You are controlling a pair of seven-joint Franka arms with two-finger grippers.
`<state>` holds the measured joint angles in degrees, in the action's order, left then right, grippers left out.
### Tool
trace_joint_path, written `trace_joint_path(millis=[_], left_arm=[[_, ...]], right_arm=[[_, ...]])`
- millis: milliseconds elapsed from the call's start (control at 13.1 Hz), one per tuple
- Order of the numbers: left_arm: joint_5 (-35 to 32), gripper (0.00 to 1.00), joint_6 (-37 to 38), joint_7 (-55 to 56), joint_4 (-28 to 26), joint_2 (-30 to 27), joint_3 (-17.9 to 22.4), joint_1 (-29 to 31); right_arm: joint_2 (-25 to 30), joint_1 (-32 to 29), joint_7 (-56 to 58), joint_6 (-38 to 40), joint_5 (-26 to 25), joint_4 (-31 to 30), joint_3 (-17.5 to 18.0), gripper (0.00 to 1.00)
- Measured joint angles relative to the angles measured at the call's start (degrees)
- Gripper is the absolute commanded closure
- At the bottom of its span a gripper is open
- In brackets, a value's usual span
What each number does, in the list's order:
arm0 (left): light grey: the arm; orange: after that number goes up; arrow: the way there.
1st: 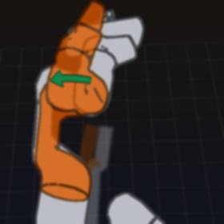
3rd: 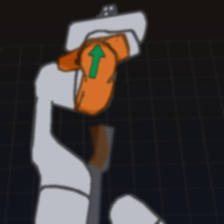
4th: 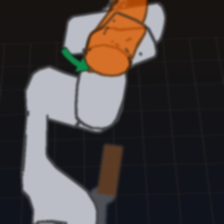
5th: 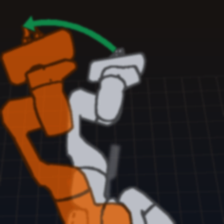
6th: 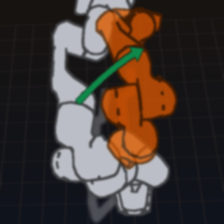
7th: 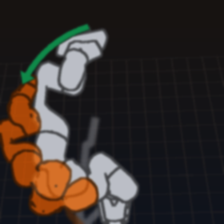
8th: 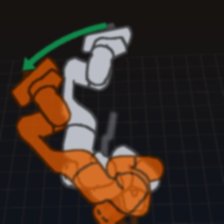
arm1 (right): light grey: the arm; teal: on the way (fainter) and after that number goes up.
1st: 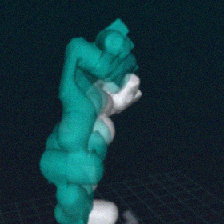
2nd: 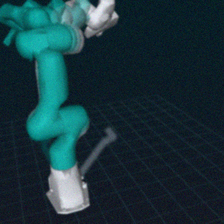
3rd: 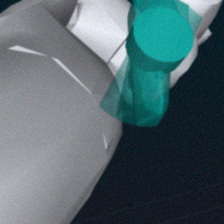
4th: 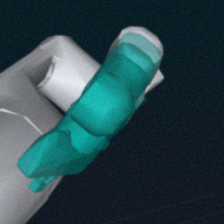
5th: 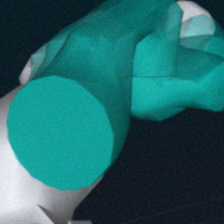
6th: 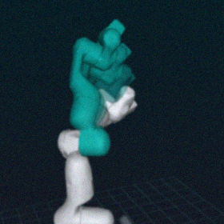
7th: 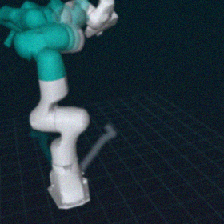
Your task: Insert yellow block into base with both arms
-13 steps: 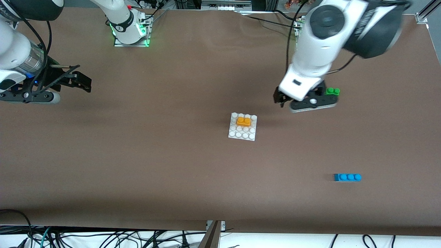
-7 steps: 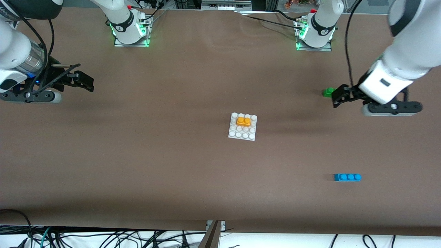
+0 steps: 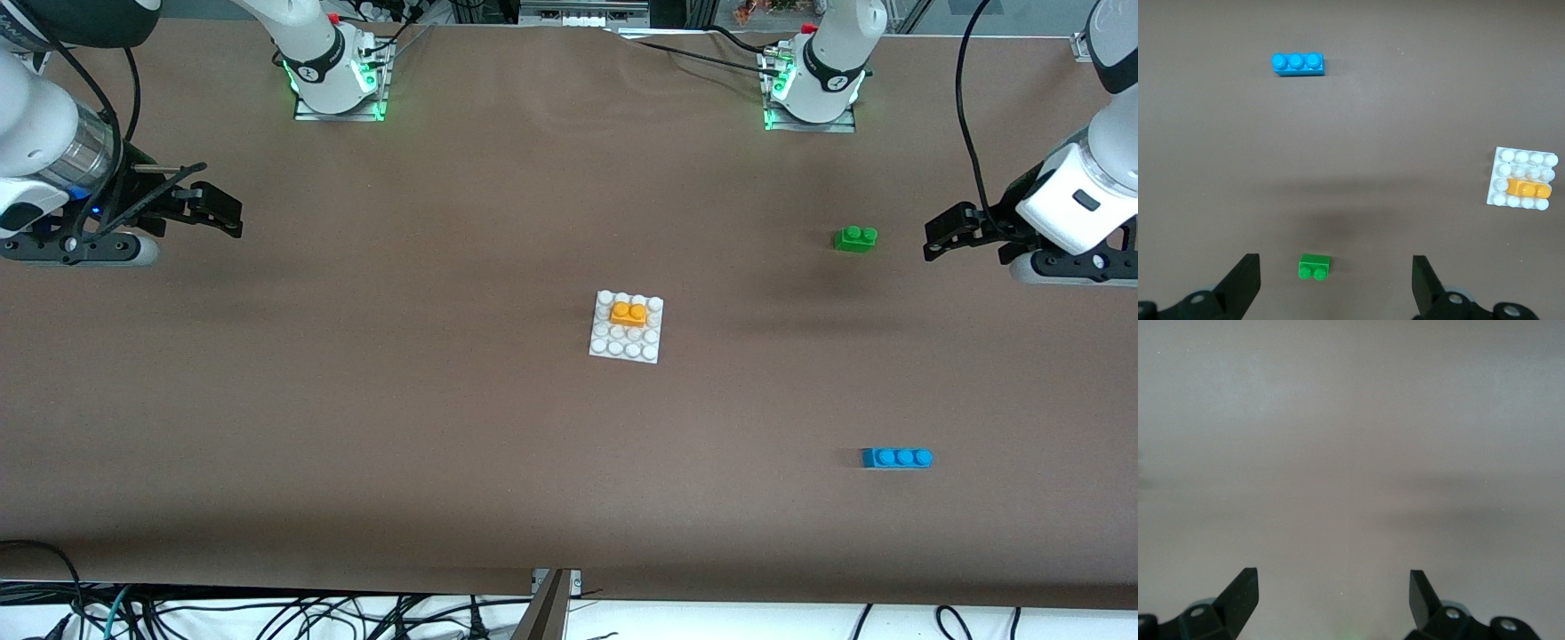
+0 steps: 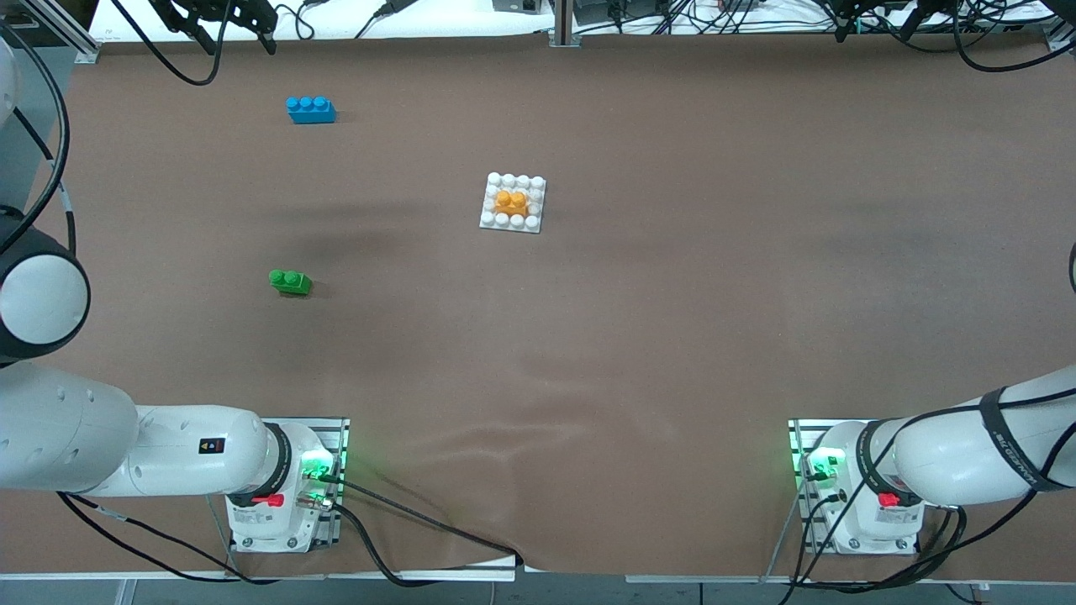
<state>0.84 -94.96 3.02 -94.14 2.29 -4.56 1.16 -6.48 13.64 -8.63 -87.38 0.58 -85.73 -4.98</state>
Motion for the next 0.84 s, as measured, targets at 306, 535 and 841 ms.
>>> trace_joint_path(millis=[306,535,841], left_arm=[[0.0,0.0,-0.07,0.0,-2.58,-2.84,3.0,-3.1],[0.0,0.0,-0.39,0.05,-3.04,-2.9,3.18,-3.8],[0.0,0.0,-0.39,0.07,-3.08,-2.9,3.23,-3.8]], right_arm=[[0.0,0.0,0.0,-0.01,0.0,0.01,0.0,0.0],[0.0,0.0,0.0,-0.01,0.01,0.02,0.0,0.0],[0.0,0.0,0.0,-0.01,0.01,0.02,0.0,0.0]])
